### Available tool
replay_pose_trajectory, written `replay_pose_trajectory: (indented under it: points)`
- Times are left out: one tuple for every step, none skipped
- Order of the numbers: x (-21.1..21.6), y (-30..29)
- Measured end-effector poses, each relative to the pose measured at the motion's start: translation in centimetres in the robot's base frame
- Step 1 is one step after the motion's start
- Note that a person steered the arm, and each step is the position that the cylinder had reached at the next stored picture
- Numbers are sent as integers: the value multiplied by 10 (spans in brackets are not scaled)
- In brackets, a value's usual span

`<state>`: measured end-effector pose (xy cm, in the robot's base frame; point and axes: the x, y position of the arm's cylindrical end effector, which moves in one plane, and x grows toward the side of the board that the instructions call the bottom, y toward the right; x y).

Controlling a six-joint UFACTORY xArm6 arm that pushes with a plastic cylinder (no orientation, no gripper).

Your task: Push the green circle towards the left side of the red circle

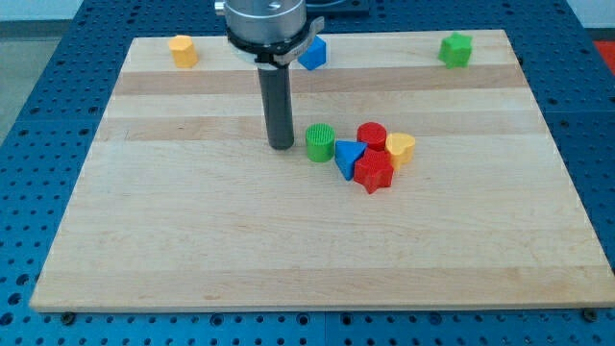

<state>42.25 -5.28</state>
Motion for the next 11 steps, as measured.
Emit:
replay_pose_trajectory:
  points:
    - [8, 4]
    - [8, 27]
    - [8, 41]
    - [8, 43]
    - [8, 42]
    - [8, 42]
    - [7, 44]
    - [7, 46]
    - [7, 50]
    - [7, 48]
    - [1, 11]
